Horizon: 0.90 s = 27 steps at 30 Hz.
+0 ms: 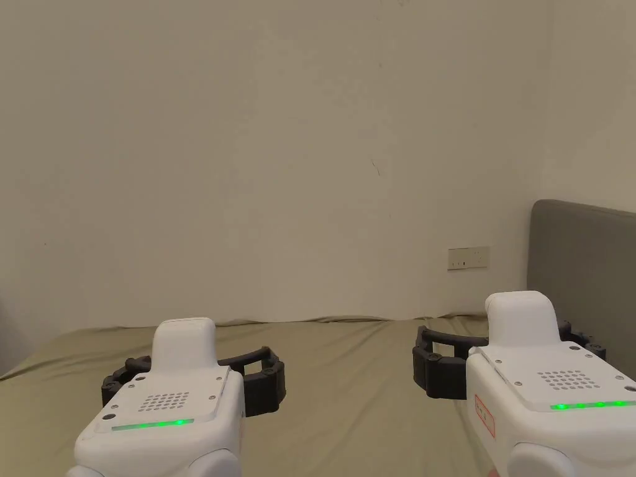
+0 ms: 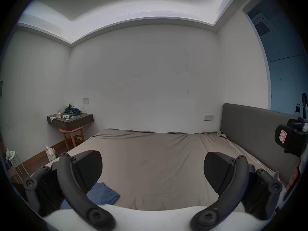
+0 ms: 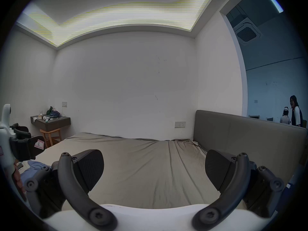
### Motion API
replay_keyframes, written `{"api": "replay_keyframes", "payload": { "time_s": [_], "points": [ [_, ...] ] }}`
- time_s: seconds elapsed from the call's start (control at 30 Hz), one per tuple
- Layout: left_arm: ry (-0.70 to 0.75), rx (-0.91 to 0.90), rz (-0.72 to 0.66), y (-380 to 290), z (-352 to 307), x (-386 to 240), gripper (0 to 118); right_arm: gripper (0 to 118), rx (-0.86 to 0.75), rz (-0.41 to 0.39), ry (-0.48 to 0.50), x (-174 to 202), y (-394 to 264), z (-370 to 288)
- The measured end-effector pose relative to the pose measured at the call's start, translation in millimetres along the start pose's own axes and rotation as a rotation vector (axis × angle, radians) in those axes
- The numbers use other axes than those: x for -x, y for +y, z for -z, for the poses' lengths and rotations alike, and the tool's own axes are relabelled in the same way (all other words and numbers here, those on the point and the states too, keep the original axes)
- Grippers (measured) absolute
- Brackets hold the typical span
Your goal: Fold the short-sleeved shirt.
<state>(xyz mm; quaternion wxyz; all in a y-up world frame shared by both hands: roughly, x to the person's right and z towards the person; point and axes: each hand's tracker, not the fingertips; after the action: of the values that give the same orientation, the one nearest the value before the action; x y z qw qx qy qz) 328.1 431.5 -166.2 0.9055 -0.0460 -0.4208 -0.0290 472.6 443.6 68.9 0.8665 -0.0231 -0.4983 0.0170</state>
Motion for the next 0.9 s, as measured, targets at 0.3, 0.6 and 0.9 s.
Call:
{"api": "replay_keyframes", "payload": {
  "time_s": [0.3,0.6,0.9],
  "points": [
    [-0.02,0.013,-0.028,0.8,2.8,4.5,118,118,0.015,0.004,-0.001,-1.4,-0.2,1.2],
    [-0.037,0.013,-0.056,2.2,3.1,8.6,118,118,0.011,0.033,-0.001,0.0,-1.6,2.7],
    [-0.072,0.005,-0.083,1.3,4.0,8.1,118,118,0.005,0.06,0.006,-6.0,-1.9,2.4]
  ]
}}
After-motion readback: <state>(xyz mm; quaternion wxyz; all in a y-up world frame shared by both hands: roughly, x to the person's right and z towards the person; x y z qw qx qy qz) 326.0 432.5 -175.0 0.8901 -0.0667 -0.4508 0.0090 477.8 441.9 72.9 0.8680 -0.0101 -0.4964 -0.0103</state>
